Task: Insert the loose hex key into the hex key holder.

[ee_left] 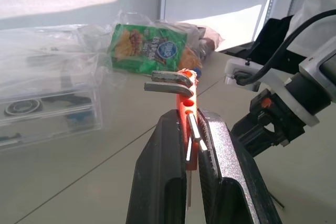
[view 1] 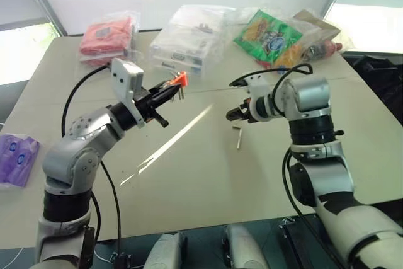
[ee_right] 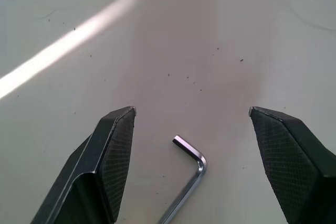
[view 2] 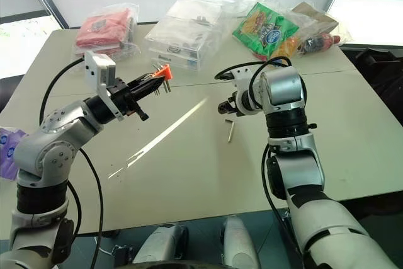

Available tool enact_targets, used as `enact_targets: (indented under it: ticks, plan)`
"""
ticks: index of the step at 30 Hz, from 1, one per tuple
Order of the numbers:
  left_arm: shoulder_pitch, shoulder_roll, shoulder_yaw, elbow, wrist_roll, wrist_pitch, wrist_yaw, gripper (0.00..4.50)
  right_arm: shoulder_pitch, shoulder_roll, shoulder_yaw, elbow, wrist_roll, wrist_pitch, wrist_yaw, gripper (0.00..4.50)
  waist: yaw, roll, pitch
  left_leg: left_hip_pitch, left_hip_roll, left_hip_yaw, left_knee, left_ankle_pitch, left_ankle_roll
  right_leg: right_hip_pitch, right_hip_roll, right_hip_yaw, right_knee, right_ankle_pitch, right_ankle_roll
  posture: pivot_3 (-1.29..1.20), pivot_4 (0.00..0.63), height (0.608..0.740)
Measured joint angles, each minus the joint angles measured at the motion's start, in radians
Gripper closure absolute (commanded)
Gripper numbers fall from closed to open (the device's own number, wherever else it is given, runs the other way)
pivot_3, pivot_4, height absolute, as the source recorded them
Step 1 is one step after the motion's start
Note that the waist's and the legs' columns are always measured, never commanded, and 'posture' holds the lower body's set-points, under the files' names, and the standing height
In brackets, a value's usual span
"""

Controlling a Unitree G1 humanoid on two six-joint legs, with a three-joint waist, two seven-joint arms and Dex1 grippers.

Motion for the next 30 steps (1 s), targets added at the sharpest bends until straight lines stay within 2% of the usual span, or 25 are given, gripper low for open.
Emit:
enact_targets:
  ticks: [5, 12, 17, 22, 30]
  plan:
    - [0.001, 0.001, 0.0, -0.001, 0.0, 0.0, 0.001, 4.5, 0.044, -0.07, 0.048, 0.0, 0.245, 0.0, -0.153, 0.92, 0.002, 0.0, 0.0, 0.0, 0.0, 0.0, 0.0, 0.0, 0.0, 0.0, 0.001, 0.0, 0.0, 0.0, 0.0, 0.0, 0.15, 0.74]
    - [0.001, 0.001, 0.0, -0.001, 0.001, 0.0, 0.0, 4.5, 0.046, -0.228, 0.167, 0.0, 0.721, 0.0, -0.427, 0.92, 0.0, 0.0, 0.0, 0.0, 0.0, 0.001, 0.0, 0.0, 0.0, 0.0, 0.001, 0.0, -0.001, 0.0, 0.0, 0.0, 0.15, 0.74]
    - [0.001, 0.001, 0.0, -0.001, 0.004, 0.0, 0.0, 4.5, 0.055, -0.284, 0.218, -0.005, 0.959, 0.0, -0.623, 0.92, 0.002, 0.0, 0.0, -0.001, 0.001, 0.001, 0.0, 0.0, 0.001, 0.0, 0.001, 0.0, -0.001, 0.0, 0.0, 0.0, 0.15, 0.74]
    - [0.001, 0.001, -0.001, -0.001, 0.006, 0.0, 0.0, 4.5, 0.065, -0.289, 0.236, -0.055, 1.047, 0.0, -0.748, 0.92, 0.003, 0.0, 0.0, -0.001, 0.001, 0.001, 0.0, 0.0, 0.001, 0.0, 0.002, 0.0, -0.001, 0.0, 0.0, 0.0, 0.15, 0.74]
    - [0.001, 0.001, -0.001, -0.001, 0.006, 0.001, 0.003, 4.5, 0.08, -0.279, 0.24, -0.154, 1.042, 0.0, -0.826, 0.92, 0.004, 0.0, 0.0, -0.001, 0.001, 0.001, 0.001, 0.0, 0.001, 0.0, 0.002, 0.0, -0.001, 0.0, 0.0, 0.0, 0.15, 0.74]
